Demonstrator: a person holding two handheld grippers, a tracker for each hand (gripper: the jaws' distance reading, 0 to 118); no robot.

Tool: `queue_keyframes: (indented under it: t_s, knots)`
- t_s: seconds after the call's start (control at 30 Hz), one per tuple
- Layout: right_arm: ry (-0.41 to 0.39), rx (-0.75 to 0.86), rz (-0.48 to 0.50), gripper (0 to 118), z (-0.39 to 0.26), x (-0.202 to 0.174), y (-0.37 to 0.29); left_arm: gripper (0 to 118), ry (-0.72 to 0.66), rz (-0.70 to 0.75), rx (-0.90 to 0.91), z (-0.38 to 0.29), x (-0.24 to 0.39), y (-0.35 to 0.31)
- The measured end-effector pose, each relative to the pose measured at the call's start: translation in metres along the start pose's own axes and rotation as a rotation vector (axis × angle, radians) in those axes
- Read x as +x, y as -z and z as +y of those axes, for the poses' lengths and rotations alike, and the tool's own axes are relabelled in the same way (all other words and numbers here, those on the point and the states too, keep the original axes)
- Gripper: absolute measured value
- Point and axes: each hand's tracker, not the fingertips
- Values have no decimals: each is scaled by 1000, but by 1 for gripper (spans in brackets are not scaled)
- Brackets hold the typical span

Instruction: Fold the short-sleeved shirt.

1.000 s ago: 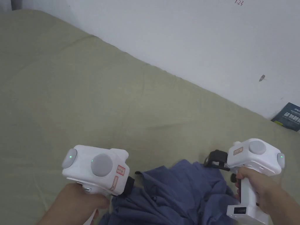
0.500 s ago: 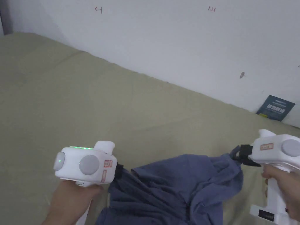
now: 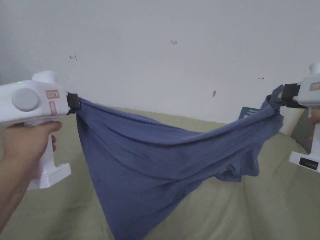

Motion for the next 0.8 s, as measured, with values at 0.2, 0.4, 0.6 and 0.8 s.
queue_keyframes:
  t_s: [0.2,0.4,0.6,0.8]
  knots:
    - [15,134,0,2,51,-6,-35,5,73,5,196,104,35,-48]
    - [22,161,29,2,51,-12,-31,5,107,13,229,129,46,-49]
    - [38,123,-14,3,-1,-6,18,5,120,38,144,77,28,-2]
    - [127,-45,-100,3,-118,12,89,5,-3,37,93,-29,-8,54]
